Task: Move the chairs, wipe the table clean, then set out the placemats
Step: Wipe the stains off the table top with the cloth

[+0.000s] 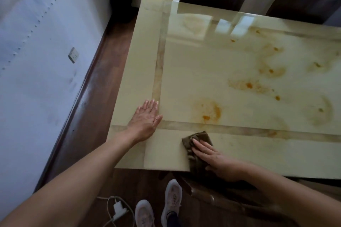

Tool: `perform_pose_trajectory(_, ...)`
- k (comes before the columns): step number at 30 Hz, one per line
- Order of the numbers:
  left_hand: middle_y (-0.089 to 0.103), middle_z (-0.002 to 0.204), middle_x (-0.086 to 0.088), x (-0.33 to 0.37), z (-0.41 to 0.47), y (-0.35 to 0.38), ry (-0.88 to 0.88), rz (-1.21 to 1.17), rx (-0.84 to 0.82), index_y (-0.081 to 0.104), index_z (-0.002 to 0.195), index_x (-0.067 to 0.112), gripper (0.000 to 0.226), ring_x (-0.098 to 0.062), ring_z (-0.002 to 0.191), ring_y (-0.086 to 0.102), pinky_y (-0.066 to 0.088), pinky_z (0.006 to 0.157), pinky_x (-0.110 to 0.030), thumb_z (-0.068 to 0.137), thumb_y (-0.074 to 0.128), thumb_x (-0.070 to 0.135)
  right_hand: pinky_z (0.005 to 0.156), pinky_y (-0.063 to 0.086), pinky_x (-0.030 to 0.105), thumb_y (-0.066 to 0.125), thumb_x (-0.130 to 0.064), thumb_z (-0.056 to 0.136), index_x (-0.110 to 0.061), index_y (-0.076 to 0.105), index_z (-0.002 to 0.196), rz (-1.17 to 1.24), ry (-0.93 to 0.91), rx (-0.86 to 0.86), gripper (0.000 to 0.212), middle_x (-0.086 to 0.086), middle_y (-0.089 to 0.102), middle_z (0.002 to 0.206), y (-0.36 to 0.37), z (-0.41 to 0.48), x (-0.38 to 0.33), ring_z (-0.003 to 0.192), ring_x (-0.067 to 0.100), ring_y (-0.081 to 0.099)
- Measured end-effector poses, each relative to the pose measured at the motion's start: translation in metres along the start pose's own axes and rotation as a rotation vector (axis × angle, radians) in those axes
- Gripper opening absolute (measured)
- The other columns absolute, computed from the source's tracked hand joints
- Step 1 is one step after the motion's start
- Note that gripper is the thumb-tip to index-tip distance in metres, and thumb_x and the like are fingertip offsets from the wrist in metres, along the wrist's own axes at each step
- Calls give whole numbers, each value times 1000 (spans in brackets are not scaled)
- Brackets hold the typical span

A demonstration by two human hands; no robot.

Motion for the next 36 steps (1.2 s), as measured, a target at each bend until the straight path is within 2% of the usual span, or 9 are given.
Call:
perform_pose_trajectory(6, -17, 158, -4, 21, 10, 4, 43, 166, -42, -10, 150, 15, 63, -20, 146, -16, -6, 118, -37, 101, 18, 42, 120, -4, 34, 41, -14, 98, -17, -13, 150, -21, 312, 74, 74, -4, -39, 139, 13, -36, 65, 142, 16, -25)
perform_pose_trajectory(9, -20, 157, -4, 20, 10, 8, 34, 214, -88, -12, 150, 15, 62, -21, 146, -18, -7, 118, -39, 102, 18, 39, 120, -5, 37, 38, -11, 98, -17, -12, 151, 22, 371, 128, 72, -5, -40, 137, 15, -33, 65, 144, 19, -24)
perform_pose_trajectory(12, -22, 157, -5, 20, 11, 9, 30, 213, -104, -14, 150, 15, 61, -21, 145, -19, -8, 118, -39, 102, 18, 36, 117, -10, 38, 37, -2, 95, -16, -12, 151, -8, 285, 150, 76, -5, -40, 138, 9, -16, 42, 141, 18, -28)
perform_pose_trajectory(16, -21, 157, -4, 20, 12, 7, 36, 161, -118, -11, 150, 16, 59, -20, 145, -19, -7, 118, -38, 102, 18, 35, 112, -20, 38, 47, -8, 91, -21, -12, 151, -111, 18, 164, 85, -9, -37, 145, -3, 25, -2, 136, 15, -33)
perform_pose_trajectory(19, -12, 159, -1, 20, 14, 0, 31, 144, -31, -3, 152, 18, 56, -17, 147, -11, -6, 119, -37, 102, 17, 36, 112, -21, 38, 41, -10, 94, -20, -10, 152, -191, -79, 255, 77, -8, -30, 152, -11, 54, -30, 139, 15, -30)
perform_pose_trajectory(22, -10, 160, 1, 24, 18, -6, 34, 191, 67, -2, 152, 19, 55, -16, 147, -11, -7, 118, -36, 102, 16, 36, 114, -20, 33, 27, -24, 101, -22, -8, 152, -189, -56, 365, 62, -10, -28, 152, -18, 67, -26, 140, 12, -29)
perform_pose_trajectory(27, -19, 158, 3, 24, 37, -10, 10, 222, -4, -11, 149, 29, 56, -19, 145, -19, -8, 118, -43, 102, 16, 40, 117, -16, 33, -6, -41, 85, -24, -9, 151, -93, 139, 463, 68, -14, -34, 144, -30, 64, 29, 140, 10, -29)
perform_pose_trajectory(31, -23, 156, 4, 19, 47, -4, -18, 210, -61, -16, 148, 31, 57, -19, 144, -22, -9, 117, -47, 101, 16, 40, 115, -15, 31, 19, -27, 103, -20, -12, 150, -1, 348, 487, 57, -11, -36, 143, -36, 31, 94, 134, 6, -32)
perform_pose_trajectory(36, -27, 155, 4, 18, 51, 0, -23, 207, -71, -20, 147, 30, 58, -20, 143, -24, -11, 115, -48, 101, 15, 40, 118, -15, 38, 19, -23, 103, -18, -18, 148, 78, 448, 529, 59, -7, -34, 150, -34, 21, 117, 134, 8, -34)
Point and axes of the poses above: each hand's wrist, its own z-axis towards the middle knuckle, its own y-axis out of the palm, x = y × z, the point moved 5 cm from there along z, towards the middle knuckle
